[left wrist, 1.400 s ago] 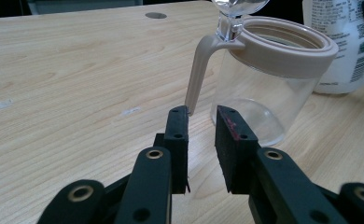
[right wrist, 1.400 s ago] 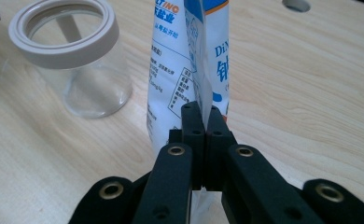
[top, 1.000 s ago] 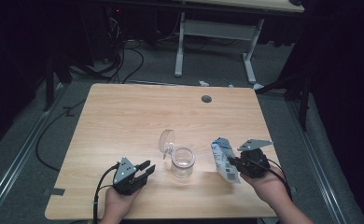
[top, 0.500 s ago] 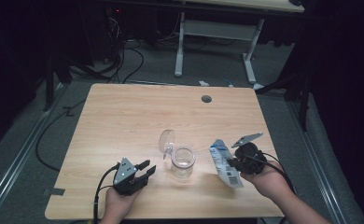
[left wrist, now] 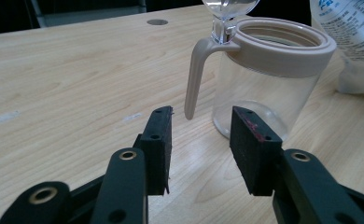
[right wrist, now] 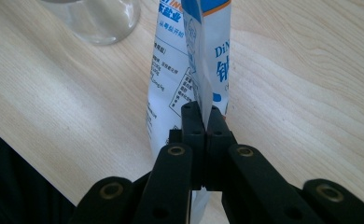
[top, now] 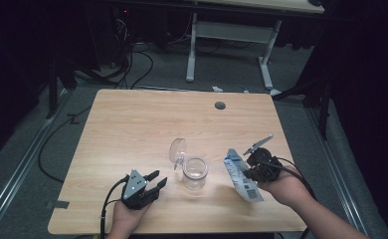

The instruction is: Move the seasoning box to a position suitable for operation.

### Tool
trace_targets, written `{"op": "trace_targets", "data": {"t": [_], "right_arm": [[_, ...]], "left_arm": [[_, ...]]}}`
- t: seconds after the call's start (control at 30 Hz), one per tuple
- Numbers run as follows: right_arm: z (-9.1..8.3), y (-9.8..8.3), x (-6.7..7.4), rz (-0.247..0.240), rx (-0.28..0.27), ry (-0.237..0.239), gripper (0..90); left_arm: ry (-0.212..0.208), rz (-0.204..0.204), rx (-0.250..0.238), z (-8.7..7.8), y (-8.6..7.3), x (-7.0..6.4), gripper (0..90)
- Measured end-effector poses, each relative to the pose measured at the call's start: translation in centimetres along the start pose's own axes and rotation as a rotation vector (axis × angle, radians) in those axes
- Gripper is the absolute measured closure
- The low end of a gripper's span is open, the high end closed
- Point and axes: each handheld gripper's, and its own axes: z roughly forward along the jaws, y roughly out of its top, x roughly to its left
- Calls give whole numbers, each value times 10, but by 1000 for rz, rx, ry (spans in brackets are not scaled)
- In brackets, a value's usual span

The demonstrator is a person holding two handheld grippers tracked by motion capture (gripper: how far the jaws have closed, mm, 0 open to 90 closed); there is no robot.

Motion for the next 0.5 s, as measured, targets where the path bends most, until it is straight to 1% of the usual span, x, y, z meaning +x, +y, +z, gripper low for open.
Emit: {"op": "trace_targets", "data": {"t": [0.07, 0.1, 0.13, 0.17, 0.27, 0.33, 0.37, 0.43, 0.5], "right_arm": [[0, 2, 0, -1, 22, -2, 900], [0, 3, -1, -10, 26, -1, 900], [0, 4, -1, -5, 40, -3, 900], [0, 4, -1, -12, 45, 0, 900], [0, 6, -2, -12, 66, 5, 900], [0, 8, -1, -25, 88, 6, 900], [0, 9, -1, -18, 97, 7, 900], [0, 10, 0, -29, 114, 9, 900], [0, 11, 1, -28, 128, 14, 900]], "left_arm": [[-3, 11, 0, 0, 0, -1, 580], [-10, 11, 2, 0, 1, -1, 574], [-13, 9, 3, 0, 1, -1, 568], [-17, 7, 0, 0, 1, -1, 563], [-27, 4, 3, 0, 1, -1, 545], [-34, 9, 5, 0, 1, -1, 545], [-37, 11, 5, 0, 0, -2, 544], [-43, 10, 3, 1, 0, -3, 536], [-45, 16, 5, 1, 0, -3, 525]]}}
